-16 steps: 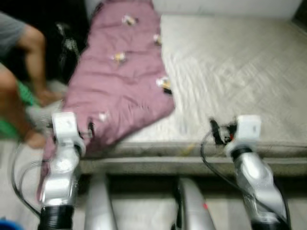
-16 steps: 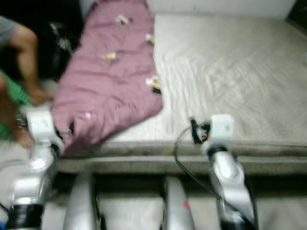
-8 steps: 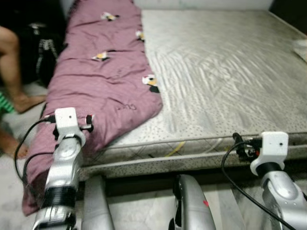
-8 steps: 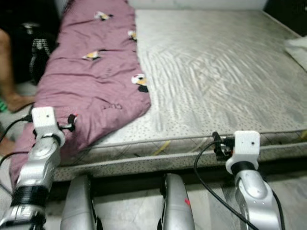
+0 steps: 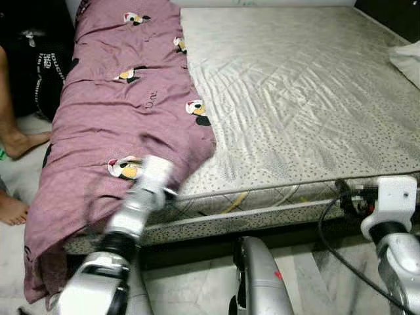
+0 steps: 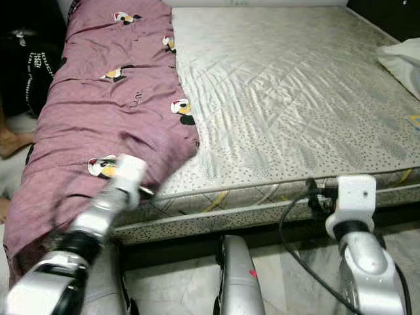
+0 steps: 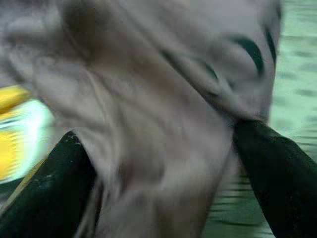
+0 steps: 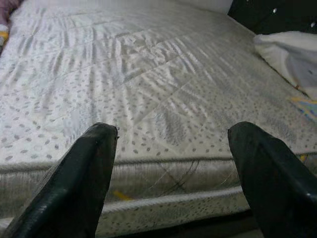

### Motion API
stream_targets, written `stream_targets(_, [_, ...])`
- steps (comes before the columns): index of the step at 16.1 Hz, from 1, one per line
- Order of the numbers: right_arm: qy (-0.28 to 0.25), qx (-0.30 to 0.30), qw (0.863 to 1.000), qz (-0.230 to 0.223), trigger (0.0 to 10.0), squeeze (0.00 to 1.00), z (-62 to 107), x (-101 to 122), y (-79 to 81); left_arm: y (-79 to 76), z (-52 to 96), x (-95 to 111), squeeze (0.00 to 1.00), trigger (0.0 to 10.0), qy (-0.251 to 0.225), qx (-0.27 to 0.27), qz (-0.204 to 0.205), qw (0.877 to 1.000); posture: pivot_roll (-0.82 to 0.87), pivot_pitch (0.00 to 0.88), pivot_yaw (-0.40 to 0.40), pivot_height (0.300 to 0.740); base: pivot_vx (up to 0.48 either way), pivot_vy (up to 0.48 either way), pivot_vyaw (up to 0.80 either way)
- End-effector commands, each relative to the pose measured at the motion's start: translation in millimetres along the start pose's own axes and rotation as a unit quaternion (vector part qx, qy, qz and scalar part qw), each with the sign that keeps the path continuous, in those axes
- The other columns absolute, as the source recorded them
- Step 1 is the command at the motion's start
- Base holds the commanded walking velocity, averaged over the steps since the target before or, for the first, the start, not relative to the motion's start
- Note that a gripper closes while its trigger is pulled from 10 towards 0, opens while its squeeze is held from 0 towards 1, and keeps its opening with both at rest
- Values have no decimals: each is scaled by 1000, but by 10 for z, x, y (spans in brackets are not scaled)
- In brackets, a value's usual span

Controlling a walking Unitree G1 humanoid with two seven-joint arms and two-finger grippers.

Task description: Clean up the room

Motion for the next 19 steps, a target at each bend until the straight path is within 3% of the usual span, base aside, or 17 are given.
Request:
stream_targets(1, [-6,-6,1000,1,10000,0,-8,61,-43,-93,-22,118,0,10000,-21,-29,-21,999,-288,4,-67,538,0,0,0])
stream_targets(2, [-10,-6,1000,1,10000,0,-36,89,-43,-206,-30,168,0,10000,-31,-59,-46,997,-285,0,-70,538,0,0,0])
stream_targets(3, [-12,-4,1000,2,10000,0,-65,106,-40,-412,-12,188,0,10000,-45,-113,-107,987,-280,0,-72,538,0,0,0])
stream_targets(4, [-12,-3,1000,2,10000,0,-70,105,-42,-457,-7,188,0,10000,-47,-124,-120,984,-277,0,-73,538,0,0,0])
stream_targets(5, [-14,-3,1000,2,10000,0,-106,114,-43,-737,63,257,0,10000,-81,-180,-193,961,-271,0,-72,538,0,0,0])
stream_targets(6, [-15,-3,1000,2,10000,0,-114,117,-41,-806,85,277,0,10000,-91,-193,-207,955,-271,0,-72,538,0,0,0])
stream_targets(7, [-18,0,1000,-1,10000,0,-135,128,-14,-1028,160,358,0,10000,-123,-222,-234,938,-270,0,-69,538,0,0,0])
stream_targets(10, [-19,1,1000,-4,10000,0,-151,112,13,-1361,293,519,0,10000,-180,-251,-255,916,-263,0,-60,538,0,0,0])
stream_targets(11, [-19,2,1000,-4,10000,0,-153,108,16,-1398,308,541,0,10000,-188,-248,-262,913,-262,0,-59,538,0,0,0])
stream_targets(12, [-20,2,1000,-7,10000,0,-166,90,28,-1403,354,679,0,10000,-226,-222,-272,909,-257,0,-51,538,0,0,0])
stream_targets(13, [-20,2,1000,-8,10000,0,-171,85,38,-1319,373,825,0,10000,-256,-185,-260,912,-256,0,-50,538,0,0,0])
stream_targets(14, [-21,1,1000,-11,10000,0,-177,81,47,-1101,397,1079,0,10000,-296,-122,-209,924,-249,0,-45,538,0,0,0])
stream_targets(16, [-21,1,1000,-15,10000,0,-183,55,66,-693,512,1347,0,10000,-351,-21,-152,924,-230,0,-40,538,0,0,0])
stream_targets(17, [-20,1,1000,-18,10000,0,-177,33,78,-397,538,1372,0,10000,-349,40,-110,930,-226,0,-38,538,0,0,0])
stream_targets(18, [-19,2,1000,-21,10000,0,-166,17,98,-126,493,1271,0,10000,-321,91,-70,940,-226,0,-36,538,0,0,0])
stream_targets(19, [-19,4,999,-25,10000,0,-144,17,127,140,334,996,0,10000,-246,126,-26,961,-232,0,-34,538,0,0,0])
Point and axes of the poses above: a point about 5 cm out from each wrist's last joint towards the gripper, its own z axis pointing back from the gripper into the wrist, its own x axis along the axis of the wrist's last joint, y = z × x, the point moved 5 cm from there along -z, pointing out of the wrist towards the gripper, and after that the axes turned 12 degrees about -z, right-handed, at the moved point
